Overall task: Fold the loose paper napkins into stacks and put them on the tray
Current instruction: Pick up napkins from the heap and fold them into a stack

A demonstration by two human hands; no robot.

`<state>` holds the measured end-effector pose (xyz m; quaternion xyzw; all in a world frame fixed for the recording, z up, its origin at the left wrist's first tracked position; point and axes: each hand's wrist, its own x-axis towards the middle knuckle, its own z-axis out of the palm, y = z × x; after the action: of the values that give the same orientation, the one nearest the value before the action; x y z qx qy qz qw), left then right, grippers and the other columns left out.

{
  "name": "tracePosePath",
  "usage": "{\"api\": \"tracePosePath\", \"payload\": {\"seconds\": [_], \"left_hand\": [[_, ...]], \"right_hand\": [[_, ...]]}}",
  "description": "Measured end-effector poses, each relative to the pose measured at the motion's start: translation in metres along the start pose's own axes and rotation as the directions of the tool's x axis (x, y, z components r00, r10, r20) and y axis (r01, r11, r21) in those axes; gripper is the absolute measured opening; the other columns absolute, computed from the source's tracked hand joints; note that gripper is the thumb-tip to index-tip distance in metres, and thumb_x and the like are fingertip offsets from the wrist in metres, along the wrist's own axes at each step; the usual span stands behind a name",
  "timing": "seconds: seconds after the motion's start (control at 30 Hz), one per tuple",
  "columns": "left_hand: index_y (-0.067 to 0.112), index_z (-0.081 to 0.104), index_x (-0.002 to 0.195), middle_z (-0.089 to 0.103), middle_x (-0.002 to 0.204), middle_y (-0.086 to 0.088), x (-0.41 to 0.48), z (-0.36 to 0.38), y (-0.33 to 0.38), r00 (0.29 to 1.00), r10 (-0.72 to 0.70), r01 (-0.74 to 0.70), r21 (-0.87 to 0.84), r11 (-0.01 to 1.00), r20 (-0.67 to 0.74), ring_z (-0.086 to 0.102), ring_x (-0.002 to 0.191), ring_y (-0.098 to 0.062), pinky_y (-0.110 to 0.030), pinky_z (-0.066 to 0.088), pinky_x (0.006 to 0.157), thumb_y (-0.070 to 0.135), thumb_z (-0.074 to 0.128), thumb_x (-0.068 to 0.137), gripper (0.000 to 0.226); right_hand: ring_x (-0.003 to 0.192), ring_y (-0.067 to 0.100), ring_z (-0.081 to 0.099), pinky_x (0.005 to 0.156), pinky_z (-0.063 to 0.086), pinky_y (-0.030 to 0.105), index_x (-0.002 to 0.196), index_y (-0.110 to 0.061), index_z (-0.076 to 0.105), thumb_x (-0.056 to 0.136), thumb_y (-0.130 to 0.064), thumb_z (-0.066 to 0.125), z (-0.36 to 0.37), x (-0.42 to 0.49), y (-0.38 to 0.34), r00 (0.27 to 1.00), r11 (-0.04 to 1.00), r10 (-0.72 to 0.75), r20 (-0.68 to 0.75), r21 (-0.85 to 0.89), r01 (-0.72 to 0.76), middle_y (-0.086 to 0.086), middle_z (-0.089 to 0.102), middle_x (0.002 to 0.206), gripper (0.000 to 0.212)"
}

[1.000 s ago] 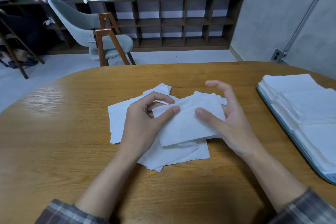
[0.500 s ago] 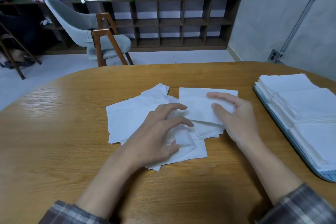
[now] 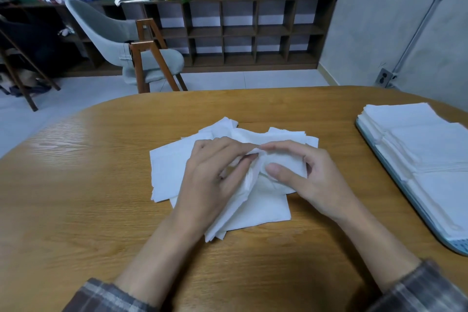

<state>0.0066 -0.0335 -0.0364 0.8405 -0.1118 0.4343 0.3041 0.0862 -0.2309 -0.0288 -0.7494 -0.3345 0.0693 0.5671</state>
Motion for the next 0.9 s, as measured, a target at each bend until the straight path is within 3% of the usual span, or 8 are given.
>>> {"api": "tracePosePath", "payload": {"seconds": [0.13, 0.33, 0.47, 0.57, 0.77, 0.9], "left_hand": [[0.015, 0.080, 0.103, 0.078, 0.096, 0.012, 0.001, 0.001, 0.000, 0.999, -0.039, 0.039, -0.009, 0.999, -0.018, 0.070, 0.089, -0.007, -0.039, 0.049, 0.081, 0.017, 0.080, 0.092, 0.012], [0.017, 0.078, 0.109, 0.075, 0.097, 0.015, 0.000, 0.001, 0.001, 0.995, -0.097, 0.098, -0.026, 0.995, 0.037, 0.063, 0.097, 0.003, -0.036, 0.049, 0.084, 0.027, 0.078, 0.093, 0.019], [0.018, 0.077, 0.113, 0.074, 0.096, 0.012, 0.000, 0.002, 0.003, 0.993, -0.105, 0.105, 0.011, 0.994, 0.060, 0.063, 0.095, 0.000, -0.031, 0.049, 0.085, 0.025, 0.080, 0.092, 0.023], [0.023, 0.072, 0.121, 0.073, 0.098, 0.013, -0.001, 0.003, 0.006, 0.983, -0.149, 0.150, 0.006, 0.989, 0.105, 0.063, 0.096, 0.001, -0.022, 0.047, 0.086, 0.030, 0.081, 0.093, 0.031], [0.031, 0.067, 0.124, 0.070, 0.119, 0.023, 0.002, 0.000, -0.003, 0.913, -0.255, 0.251, 0.054, 0.966, 0.318, 0.061, 0.113, 0.002, -0.039, 0.044, 0.102, 0.043, 0.079, 0.086, 0.042], [0.038, 0.070, 0.114, 0.070, 0.106, 0.021, 0.006, -0.006, -0.003, 0.894, -0.268, 0.283, 0.011, 0.959, 0.360, 0.063, 0.101, -0.005, -0.045, 0.047, 0.091, 0.040, 0.079, 0.084, 0.032]], "right_hand": [[0.118, 0.014, 0.070, 0.106, 0.051, 0.046, 0.115, -0.025, 0.078, 0.079, -0.053, 0.080, 0.003, -0.002, 0.001, 0.999, 0.999, -0.021, 0.030, 0.026, 0.020, -0.009, 0.078, 0.118, 0.045], [0.103, 0.006, 0.074, 0.091, 0.049, 0.017, 0.099, -0.019, 0.082, 0.089, -0.025, 0.083, 0.007, -0.001, 0.002, 0.997, 0.999, -0.046, -0.069, 0.007, 0.047, -0.012, 0.081, 0.100, 0.012], [0.103, 0.009, 0.074, 0.090, 0.050, 0.016, 0.101, -0.021, 0.082, 0.085, -0.045, 0.082, 0.006, -0.003, -0.002, 0.998, 0.998, -0.041, -0.057, 0.042, 0.044, -0.010, 0.081, 0.102, 0.029], [0.091, 0.002, 0.072, 0.084, 0.046, 0.012, 0.087, -0.026, 0.081, 0.088, -0.029, 0.084, 0.011, -0.003, -0.003, 0.991, 0.999, -0.044, -0.129, 0.022, 0.048, -0.015, 0.079, 0.088, 0.004], [0.081, 0.004, 0.071, 0.078, 0.047, 0.013, 0.080, -0.016, 0.079, 0.093, -0.014, 0.077, 0.002, 0.000, -0.003, 0.975, 0.998, -0.042, -0.219, 0.036, 0.051, -0.012, 0.077, 0.080, 0.013], [0.080, 0.004, 0.072, 0.074, 0.048, 0.012, 0.083, -0.014, 0.079, 0.089, -0.021, 0.075, -0.005, 0.000, -0.009, 0.975, 0.992, -0.067, -0.211, 0.092, 0.088, -0.010, 0.078, 0.082, 0.010]]}}
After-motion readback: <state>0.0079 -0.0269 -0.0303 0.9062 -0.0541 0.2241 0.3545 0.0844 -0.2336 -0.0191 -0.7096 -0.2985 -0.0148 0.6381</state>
